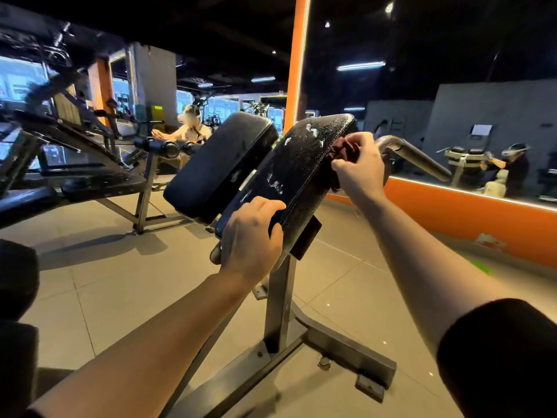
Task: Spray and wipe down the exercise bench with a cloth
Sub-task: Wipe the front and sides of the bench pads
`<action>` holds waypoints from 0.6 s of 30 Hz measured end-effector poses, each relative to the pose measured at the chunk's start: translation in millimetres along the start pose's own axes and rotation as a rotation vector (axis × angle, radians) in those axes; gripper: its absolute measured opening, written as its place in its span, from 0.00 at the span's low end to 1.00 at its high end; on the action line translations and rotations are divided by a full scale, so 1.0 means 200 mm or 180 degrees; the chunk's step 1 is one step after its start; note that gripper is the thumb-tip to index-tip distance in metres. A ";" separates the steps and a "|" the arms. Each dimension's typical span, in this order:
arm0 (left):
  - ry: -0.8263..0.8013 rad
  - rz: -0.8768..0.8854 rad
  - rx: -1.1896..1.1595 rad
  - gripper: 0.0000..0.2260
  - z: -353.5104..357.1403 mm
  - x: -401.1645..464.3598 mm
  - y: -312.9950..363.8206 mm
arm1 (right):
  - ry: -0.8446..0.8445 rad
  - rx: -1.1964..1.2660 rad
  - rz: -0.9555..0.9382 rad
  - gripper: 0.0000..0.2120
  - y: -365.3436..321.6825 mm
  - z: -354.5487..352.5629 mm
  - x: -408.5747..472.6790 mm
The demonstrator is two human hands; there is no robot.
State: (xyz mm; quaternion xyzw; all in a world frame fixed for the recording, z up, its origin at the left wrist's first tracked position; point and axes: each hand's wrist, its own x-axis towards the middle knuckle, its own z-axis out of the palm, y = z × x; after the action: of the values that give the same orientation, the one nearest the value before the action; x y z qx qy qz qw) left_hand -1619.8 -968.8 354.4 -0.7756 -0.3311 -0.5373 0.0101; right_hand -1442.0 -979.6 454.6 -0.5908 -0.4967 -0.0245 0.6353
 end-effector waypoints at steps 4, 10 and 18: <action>-0.0010 -0.0028 -0.0031 0.14 0.01 -0.01 -0.02 | 0.0219 -0.0780 -0.0262 0.16 0.02 0.10 -0.06; -0.0125 -0.0223 -0.0069 0.16 0.00 -0.01 -0.01 | 0.0037 -0.0882 -0.0699 0.12 0.10 0.22 -0.45; -0.0542 -0.0357 -0.0584 0.18 -0.11 -0.11 -0.04 | -0.0358 -0.0434 -0.0486 0.12 0.07 0.11 -0.54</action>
State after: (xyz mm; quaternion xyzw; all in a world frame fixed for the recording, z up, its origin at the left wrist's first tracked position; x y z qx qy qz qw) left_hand -1647.0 -981.4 341.5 -0.7963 -0.3231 -0.4973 -0.1191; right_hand -1501.4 -1018.4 368.7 -0.5935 -0.5724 -0.0734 0.5611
